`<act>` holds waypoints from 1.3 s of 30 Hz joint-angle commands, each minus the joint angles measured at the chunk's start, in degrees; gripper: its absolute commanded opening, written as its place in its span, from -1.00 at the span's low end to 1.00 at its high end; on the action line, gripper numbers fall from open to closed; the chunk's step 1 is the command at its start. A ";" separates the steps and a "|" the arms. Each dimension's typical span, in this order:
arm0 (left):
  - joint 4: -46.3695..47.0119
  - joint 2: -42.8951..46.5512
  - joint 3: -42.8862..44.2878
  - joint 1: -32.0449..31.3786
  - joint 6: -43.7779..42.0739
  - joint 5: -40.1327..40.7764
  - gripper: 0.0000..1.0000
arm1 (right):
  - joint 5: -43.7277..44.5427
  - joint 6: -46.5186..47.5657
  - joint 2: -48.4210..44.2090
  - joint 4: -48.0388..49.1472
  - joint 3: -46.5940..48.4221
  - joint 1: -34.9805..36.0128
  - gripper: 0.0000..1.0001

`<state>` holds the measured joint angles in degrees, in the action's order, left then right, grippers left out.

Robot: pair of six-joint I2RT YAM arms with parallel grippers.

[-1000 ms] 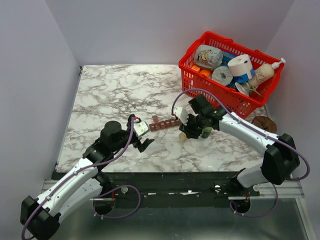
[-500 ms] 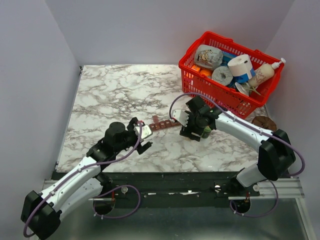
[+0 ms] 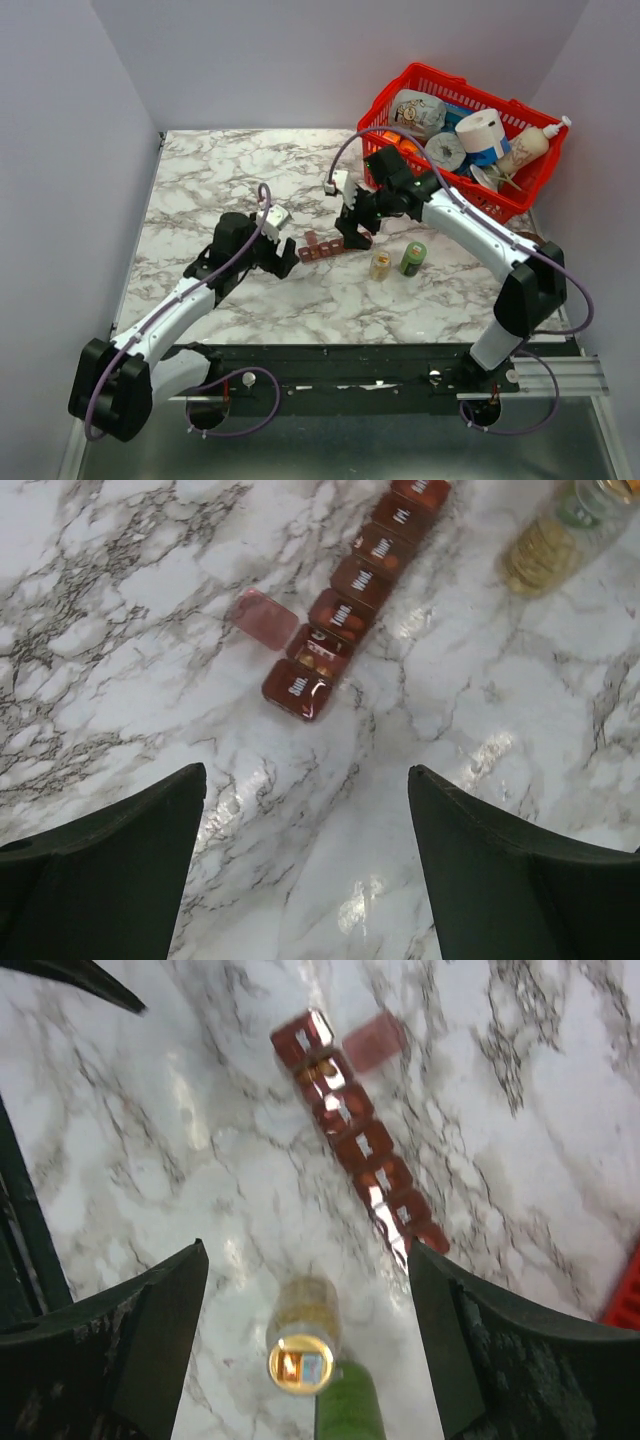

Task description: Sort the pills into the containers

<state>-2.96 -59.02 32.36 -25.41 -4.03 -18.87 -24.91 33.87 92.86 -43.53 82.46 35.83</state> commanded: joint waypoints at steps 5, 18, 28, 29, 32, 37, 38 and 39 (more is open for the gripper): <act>2.70 -10.21 6.57 9.75 19.31 -5.29 0.78 | -11.48 6.36 16.91 -7.18 14.41 -0.33 0.73; 8.06 -33.43 19.84 15.83 29.96 -18.92 0.45 | -7.27 40.58 15.15 8.45 -2.48 -1.82 0.81; 9.20 -42.04 26.17 15.83 31.45 -19.97 0.05 | -4.28 38.29 19.81 9.51 -1.24 -3.58 0.74; 9.81 -43.18 26.26 15.83 31.72 -19.97 -0.06 | -4.19 38.12 19.99 9.51 -1.24 -3.67 0.73; 10.34 -45.73 27.31 15.83 32.86 -20.24 -0.35 | -3.75 37.68 20.61 9.51 -1.07 -3.67 0.68; 9.38 -49.78 29.51 15.56 33.56 -17.43 -0.50 | -3.57 37.41 21.22 9.51 -0.28 -3.67 0.64; 8.86 -50.92 29.95 15.30 33.65 -17.16 -0.51 | -3.48 37.50 21.40 9.43 -0.28 -3.58 0.63; 8.24 -51.36 30.30 15.21 33.56 -16.81 -0.51 | -2.87 37.93 21.49 9.34 -0.28 -3.67 0.62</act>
<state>6.28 -107.61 60.51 -9.74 28.36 -37.04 -29.04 70.87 112.81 -34.96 80.62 32.49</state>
